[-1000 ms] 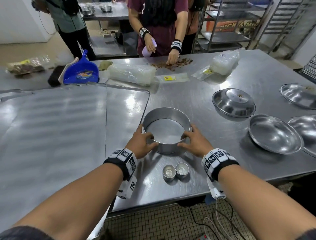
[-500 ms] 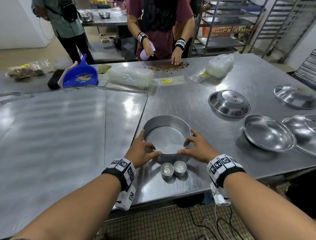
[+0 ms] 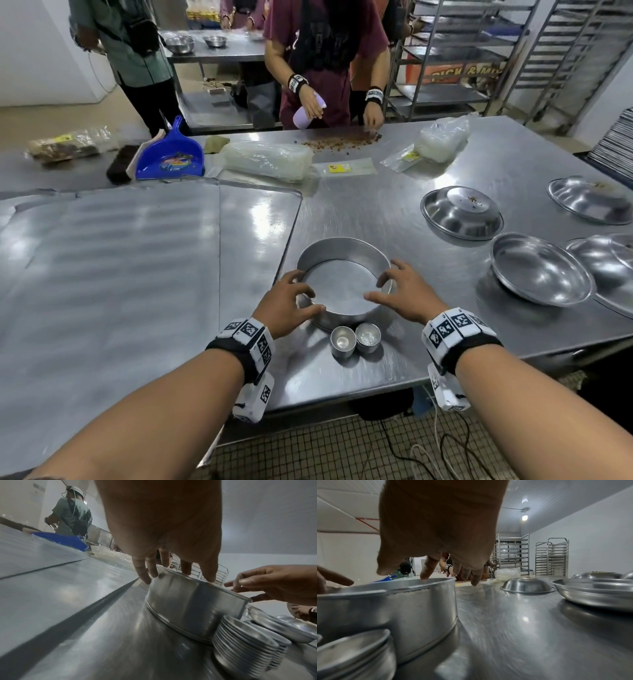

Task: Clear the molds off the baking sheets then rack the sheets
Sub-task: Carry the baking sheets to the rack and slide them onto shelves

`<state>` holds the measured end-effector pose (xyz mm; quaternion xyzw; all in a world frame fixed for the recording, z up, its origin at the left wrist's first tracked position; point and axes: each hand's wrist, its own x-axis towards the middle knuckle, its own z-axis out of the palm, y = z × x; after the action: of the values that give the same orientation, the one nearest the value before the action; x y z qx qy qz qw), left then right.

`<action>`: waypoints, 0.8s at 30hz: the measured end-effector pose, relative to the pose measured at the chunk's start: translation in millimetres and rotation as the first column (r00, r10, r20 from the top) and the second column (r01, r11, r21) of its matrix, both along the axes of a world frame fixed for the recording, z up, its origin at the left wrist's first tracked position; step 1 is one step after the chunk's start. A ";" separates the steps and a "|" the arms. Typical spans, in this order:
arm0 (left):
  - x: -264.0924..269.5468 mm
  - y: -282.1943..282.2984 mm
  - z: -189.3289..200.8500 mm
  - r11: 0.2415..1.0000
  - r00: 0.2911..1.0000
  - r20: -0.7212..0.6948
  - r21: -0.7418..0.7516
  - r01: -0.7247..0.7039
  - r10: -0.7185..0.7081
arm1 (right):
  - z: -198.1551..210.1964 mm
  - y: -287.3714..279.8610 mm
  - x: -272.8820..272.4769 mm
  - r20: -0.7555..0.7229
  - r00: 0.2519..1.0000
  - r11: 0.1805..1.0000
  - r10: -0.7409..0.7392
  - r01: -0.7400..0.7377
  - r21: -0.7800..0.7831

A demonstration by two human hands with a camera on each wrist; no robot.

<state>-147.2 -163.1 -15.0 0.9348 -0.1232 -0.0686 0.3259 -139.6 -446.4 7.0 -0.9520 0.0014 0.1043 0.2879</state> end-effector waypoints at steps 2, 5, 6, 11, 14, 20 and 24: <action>2.5 12.3 6.9 1.000 0.999 0.024 0.000 -0.023 0.023 | 8.9 14.7 7.4 0.087 0.996 1.000 -0.030 0.031 -0.003; 6.7 43.7 16.6 0.997 0.995 0.062 0.018 -0.076 0.075 | 19.8 53.5 21.1 0.199 0.979 0.999 -0.035 0.028 0.042; 8.1 57.6 19.6 0.995 0.993 0.063 0.023 -0.102 0.100 | 22.9 70.7 25.9 0.230 0.973 0.998 -0.036 0.022 0.062; 10.4 150.7 27.0 0.960 0.963 0.019 0.081 -0.269 0.268 | 32.6 173.2 35.6 0.232 0.972 0.986 0.042 -0.077 0.146; 6.1 216.1 25.6 0.929 0.934 -0.003 0.100 -0.356 0.358 | 24.2 234.0 37.4 0.192 0.977 0.982 0.087 -0.117 0.146; -1.5 354.2 12.2 0.834 0.842 -0.065 0.201 -0.514 0.535 | -6.9 336.4 40.5 0.002 0.999 0.986 0.048 -0.047 0.158; -5.1 436.7 -0.4 0.717 0.739 -0.071 0.319 -0.620 0.670 | -27.3 379.0 42.5 -0.121 0.992 0.995 -0.029 0.040 0.095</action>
<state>-152.3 273.6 -15.3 0.9439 0.2525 -0.0513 0.2064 -97.1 -67.5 -20.3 -0.9287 0.0301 0.1562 0.3349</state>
